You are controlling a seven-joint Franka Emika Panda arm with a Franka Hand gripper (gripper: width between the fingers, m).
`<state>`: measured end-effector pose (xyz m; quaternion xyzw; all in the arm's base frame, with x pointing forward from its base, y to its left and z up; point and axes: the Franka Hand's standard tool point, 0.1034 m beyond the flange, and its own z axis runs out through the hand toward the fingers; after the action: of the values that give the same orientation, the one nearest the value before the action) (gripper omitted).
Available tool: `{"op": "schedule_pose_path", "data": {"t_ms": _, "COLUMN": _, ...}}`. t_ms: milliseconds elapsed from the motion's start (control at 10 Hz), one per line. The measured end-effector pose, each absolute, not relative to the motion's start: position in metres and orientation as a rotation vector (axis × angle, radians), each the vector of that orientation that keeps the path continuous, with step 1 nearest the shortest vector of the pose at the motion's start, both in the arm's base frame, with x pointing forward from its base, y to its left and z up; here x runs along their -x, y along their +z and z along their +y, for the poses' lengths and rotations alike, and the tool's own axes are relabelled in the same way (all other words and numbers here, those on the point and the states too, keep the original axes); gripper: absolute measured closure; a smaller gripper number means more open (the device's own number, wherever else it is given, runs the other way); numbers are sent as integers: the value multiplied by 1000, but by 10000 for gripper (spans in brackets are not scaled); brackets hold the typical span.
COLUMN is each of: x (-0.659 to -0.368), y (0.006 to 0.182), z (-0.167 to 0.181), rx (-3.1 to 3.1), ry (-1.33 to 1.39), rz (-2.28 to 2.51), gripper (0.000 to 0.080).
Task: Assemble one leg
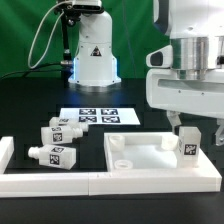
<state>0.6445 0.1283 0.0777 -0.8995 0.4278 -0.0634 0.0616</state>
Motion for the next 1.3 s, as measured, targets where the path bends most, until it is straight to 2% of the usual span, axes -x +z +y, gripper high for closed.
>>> {"op": "schedule_pose_path", "data": {"t_ms": 200, "x": -645, "y": 77, "z": 125, "rx": 2806, "ry": -204, "rz": 1121, "gripper": 151}}
{"op": "schedule_pose_path", "data": {"t_ms": 400, "x": -644, "y": 69, "z": 107, "rx": 3038, "ry": -226, "rz": 470, "gripper": 151}}
{"op": "schedule_pose_path", "data": {"t_ms": 500, "x": -641, "y": 64, "z": 97, "rx": 3075, "ry": -216, "rz": 268, "gripper": 151}}
{"op": "schedule_pose_path", "data": {"t_ms": 700, "x": -633, "y": 57, "z": 98, "rx": 3110, "ry": -194, "rz": -18, "gripper": 151}}
{"op": "schedule_pose_path", "data": {"t_ms": 1200, "x": -634, "y": 57, "z": 97, "rx": 3115, "ry": -201, "rz": -58, "gripper": 151}}
{"op": "schedule_pose_path", "data": {"t_ms": 1300, "x": -634, "y": 57, "z": 96, "rx": 3115, "ry": -201, "rz": -58, "gripper": 177}}
